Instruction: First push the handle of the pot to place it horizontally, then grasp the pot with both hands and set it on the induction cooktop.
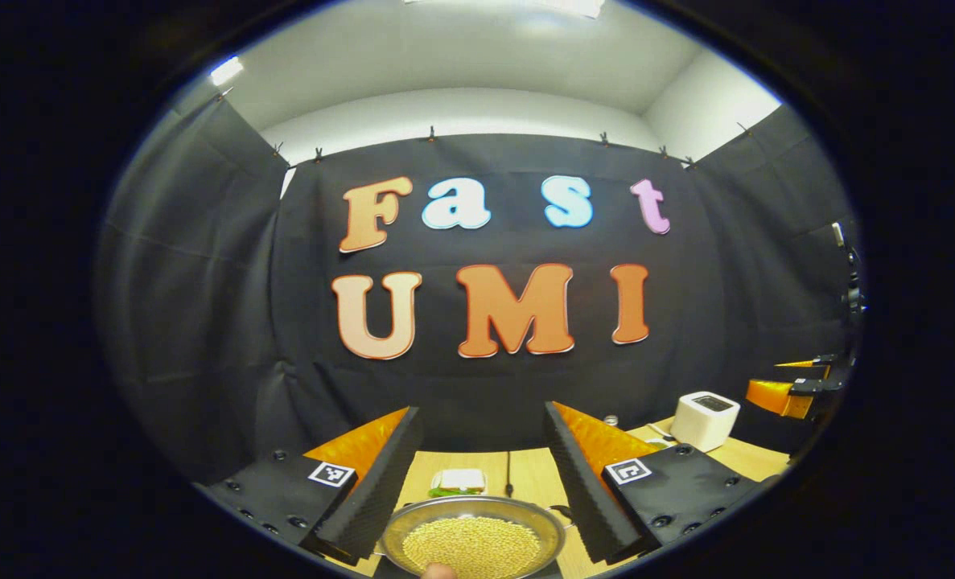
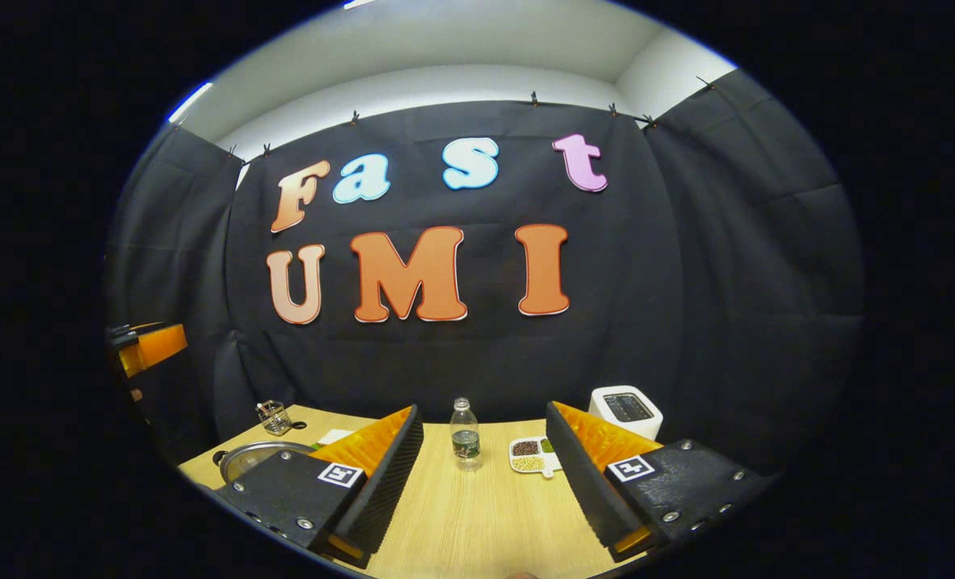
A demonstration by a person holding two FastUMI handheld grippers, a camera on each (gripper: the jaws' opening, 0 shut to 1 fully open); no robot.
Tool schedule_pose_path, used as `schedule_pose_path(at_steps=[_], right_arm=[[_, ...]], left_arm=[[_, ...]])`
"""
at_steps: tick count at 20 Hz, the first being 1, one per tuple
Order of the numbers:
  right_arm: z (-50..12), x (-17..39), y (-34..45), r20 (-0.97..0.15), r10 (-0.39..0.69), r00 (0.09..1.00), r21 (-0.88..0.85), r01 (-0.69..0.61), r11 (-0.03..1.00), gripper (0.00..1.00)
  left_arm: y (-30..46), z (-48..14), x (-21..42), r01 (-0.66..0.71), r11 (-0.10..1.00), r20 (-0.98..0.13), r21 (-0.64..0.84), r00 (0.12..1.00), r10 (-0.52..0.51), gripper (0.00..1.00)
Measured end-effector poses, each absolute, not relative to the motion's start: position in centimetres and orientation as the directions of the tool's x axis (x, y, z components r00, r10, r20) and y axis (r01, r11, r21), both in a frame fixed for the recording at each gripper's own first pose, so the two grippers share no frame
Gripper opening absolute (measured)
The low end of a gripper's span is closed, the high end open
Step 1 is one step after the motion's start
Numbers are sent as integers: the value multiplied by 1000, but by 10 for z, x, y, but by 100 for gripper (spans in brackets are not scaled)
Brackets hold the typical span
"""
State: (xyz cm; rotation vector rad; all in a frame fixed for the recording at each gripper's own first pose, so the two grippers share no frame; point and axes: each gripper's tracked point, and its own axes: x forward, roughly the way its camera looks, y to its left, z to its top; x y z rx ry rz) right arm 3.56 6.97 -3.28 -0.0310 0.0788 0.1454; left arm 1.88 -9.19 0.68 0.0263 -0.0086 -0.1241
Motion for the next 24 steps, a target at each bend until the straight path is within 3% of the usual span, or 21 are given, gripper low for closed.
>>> schedule_pose_path(at_steps=[6, 24], right_arm=[[-18, 20, 35, -40, 96, 995, -28, -98, 995, 95], [-26, 23, 17, -51, 100, 994, 6, -99, 995, 95]], left_arm=[[-125, -2, 0, 194, 980, -41, -40, 980, -196, 98], [-121, -17, 15, 129, 992, -85, -4, 988, -129, 96]])
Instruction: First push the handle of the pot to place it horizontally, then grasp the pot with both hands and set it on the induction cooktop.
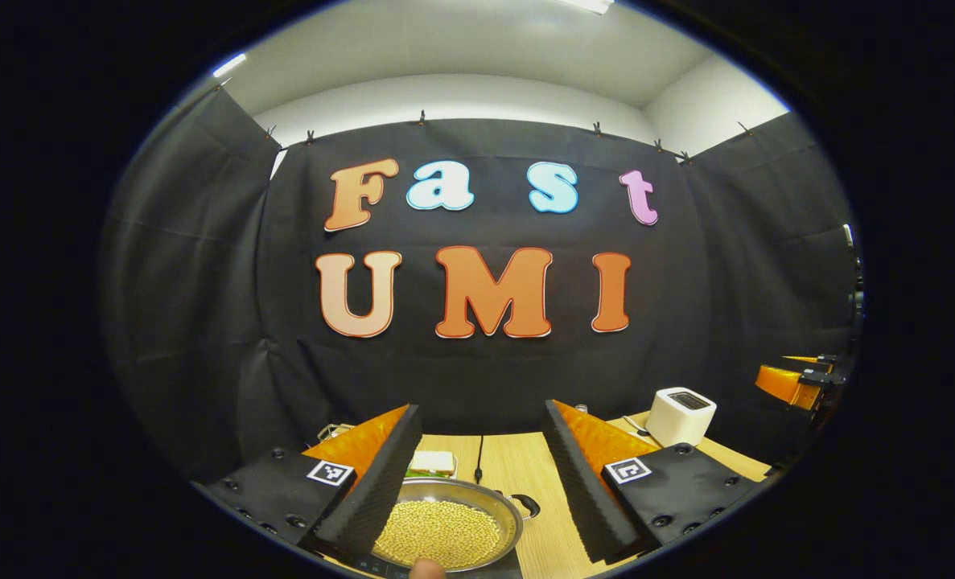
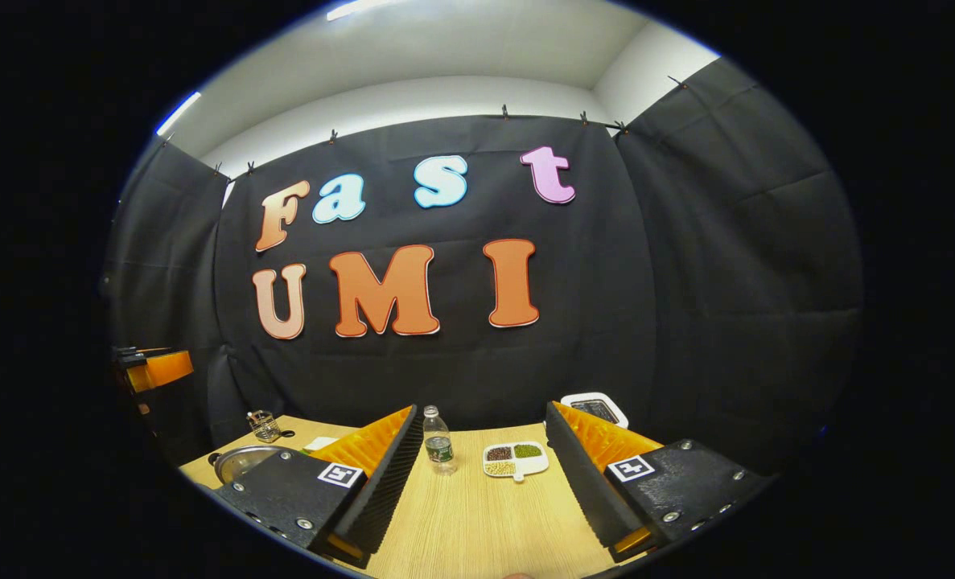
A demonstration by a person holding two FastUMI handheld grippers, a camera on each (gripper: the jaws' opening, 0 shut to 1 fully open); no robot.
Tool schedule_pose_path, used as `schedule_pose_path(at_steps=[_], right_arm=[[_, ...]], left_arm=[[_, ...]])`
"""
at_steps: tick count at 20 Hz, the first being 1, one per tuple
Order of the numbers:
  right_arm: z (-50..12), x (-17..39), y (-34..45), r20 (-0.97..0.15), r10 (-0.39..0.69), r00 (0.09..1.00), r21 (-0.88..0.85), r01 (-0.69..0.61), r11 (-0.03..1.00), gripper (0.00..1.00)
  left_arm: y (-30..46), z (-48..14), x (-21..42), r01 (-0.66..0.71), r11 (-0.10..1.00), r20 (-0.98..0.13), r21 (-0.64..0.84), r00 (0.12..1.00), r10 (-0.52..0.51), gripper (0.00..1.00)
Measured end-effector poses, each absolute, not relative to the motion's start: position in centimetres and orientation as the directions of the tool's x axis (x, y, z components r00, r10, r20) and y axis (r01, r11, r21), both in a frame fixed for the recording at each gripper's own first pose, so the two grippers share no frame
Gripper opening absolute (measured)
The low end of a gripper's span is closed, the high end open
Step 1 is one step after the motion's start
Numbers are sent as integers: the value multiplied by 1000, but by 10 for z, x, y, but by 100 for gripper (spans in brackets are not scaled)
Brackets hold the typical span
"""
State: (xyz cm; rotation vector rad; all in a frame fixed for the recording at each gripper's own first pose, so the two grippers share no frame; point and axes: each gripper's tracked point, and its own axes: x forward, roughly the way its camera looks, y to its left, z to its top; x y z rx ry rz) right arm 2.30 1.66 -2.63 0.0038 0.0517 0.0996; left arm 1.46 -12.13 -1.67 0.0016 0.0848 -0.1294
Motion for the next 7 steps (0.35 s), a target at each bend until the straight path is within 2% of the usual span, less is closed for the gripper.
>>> schedule_pose_path(at_steps=[7], right_arm=[[-27, 20, 14, -53, 102, 993, 8, -102, 995, 95]], left_arm=[[-131, -18, 9, 150, 989, -88, -1, 985, -149, 96]])
